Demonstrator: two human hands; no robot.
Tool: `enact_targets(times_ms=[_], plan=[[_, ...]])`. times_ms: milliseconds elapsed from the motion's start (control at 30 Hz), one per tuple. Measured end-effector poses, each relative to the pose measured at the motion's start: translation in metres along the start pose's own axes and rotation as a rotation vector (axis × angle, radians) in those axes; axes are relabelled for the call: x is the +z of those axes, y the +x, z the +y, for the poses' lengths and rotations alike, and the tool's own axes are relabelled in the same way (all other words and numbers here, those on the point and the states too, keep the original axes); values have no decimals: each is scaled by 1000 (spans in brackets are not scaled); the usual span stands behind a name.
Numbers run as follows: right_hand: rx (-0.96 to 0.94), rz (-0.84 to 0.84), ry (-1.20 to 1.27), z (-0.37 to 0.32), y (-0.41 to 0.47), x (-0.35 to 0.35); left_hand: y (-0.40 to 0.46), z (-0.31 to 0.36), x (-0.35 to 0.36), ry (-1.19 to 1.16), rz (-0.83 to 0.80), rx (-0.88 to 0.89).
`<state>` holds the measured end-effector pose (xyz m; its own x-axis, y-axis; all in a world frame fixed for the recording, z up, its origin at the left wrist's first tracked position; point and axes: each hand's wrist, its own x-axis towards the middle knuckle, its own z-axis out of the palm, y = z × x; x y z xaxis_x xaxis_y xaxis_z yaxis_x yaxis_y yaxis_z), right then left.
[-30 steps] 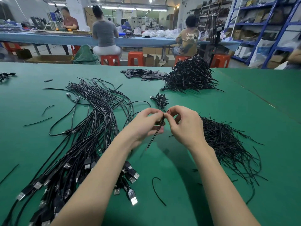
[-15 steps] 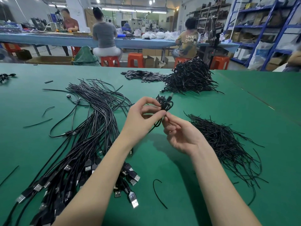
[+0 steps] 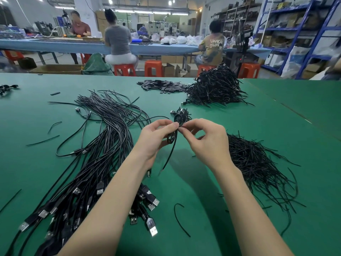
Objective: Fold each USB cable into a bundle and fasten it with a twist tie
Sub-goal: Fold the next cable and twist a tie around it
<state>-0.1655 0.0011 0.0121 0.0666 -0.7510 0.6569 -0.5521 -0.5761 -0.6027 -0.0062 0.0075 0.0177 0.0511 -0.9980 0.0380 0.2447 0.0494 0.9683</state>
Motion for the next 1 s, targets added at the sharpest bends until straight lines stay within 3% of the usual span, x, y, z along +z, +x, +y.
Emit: enact_targets(times_ms=[67, 167, 200, 267, 433, 567, 633, 700, 833, 867, 933, 1000], plan=[[279, -9, 302, -6, 4, 2, -1, 0, 2, 6, -5, 79], [1009, -222, 1190, -19, 6, -1, -3, 1, 8, 47, -4, 243], [1114, -263, 1324, -20, 4, -2, -3, 2, 8, 67, 0, 265], [1011, -323, 1176, -18, 3, 0, -3, 2, 6, 76, 20, 228], [89, -165, 140, -2, 1, -5, 1, 4, -7, 24, 51, 82], [-113, -99, -51, 5, -2, -7, 0, 3, -5, 54, 23, 51], [-100, -45, -64, 3, -3, -3, -1, 1, -4, 59, 18, 54], [66, -24, 87, -2, -4, 4, -1, 1, -4, 47, 15, 79], [975, -284, 1128, -17, 3, 4, 0, 4, 0, 60, -14, 160], [1122, -312, 1325, -18, 2, 1, 0, 4, 1, 76, -22, 167], [1100, -335, 1308, -16, 0, 1, -1, 3, 1, 92, -12, 149], [787, -295, 921, -13, -3, 3, 0, 3, -1, 65, 16, 101]])
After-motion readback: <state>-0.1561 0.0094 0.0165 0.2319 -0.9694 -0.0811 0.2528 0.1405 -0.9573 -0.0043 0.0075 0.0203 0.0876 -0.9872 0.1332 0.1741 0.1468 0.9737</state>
